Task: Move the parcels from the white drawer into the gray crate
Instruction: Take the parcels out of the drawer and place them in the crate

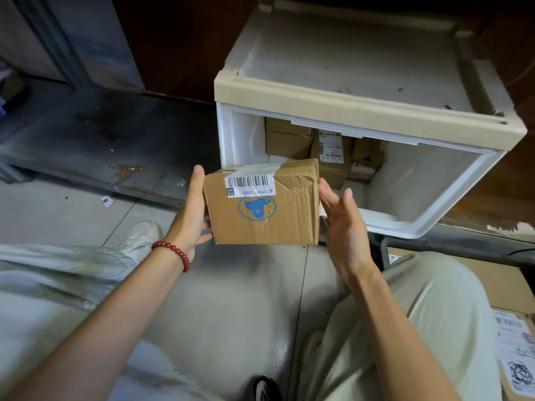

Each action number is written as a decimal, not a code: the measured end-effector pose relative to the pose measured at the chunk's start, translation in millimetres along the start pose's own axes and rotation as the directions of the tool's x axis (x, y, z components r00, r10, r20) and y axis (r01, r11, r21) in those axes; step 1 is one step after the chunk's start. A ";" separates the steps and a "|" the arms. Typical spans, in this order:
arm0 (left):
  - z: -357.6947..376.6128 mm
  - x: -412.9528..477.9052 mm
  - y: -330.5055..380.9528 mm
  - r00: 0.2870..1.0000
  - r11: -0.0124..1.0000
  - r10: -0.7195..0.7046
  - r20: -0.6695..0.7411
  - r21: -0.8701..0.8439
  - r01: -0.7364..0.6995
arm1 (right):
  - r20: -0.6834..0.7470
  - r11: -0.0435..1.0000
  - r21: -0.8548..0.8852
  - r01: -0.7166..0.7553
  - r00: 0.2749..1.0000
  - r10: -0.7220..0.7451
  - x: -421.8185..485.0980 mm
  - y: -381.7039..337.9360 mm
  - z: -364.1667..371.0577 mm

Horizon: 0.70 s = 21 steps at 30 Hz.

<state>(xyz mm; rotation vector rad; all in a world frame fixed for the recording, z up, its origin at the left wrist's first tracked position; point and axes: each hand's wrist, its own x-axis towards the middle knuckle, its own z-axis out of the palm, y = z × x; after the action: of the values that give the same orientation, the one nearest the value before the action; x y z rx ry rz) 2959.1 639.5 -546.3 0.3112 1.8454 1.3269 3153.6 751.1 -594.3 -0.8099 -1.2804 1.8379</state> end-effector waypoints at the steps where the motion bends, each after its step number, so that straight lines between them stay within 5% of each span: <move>1: 0.6 0.9 -2.0 1.000 1.000 -0.004 0.002 -0.004 0.004 | 0.012 1.000 -0.012 0.007 1.000 -0.007 0.3 0.2 0.1; 7: 6.0 -3.5 -5.3 0.999 0.999 0.033 0.013 -0.023 -0.033 | -0.064 1.000 -0.020 -0.013 0.998 0.012 0.2 -2.0 -2.7; 11: 7.8 -6.9 -4.6 0.993 0.992 0.119 -0.028 0.042 -0.118 | -0.140 0.981 -0.194 0.002 0.990 -0.029 -2.2 -0.4 -3.7; 21: 3.7 -1.7 -9.0 0.970 0.966 0.243 -0.025 0.096 -0.240 | -0.162 0.993 -0.121 0.016 0.986 -0.035 5.3 2.1 -8.6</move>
<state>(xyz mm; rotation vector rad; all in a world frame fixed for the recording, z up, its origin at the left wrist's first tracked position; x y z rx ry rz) 2965.2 637.2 -553.7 0.5802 1.9513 1.4192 3157.5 759.2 -599.3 -0.9829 -1.2976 1.6505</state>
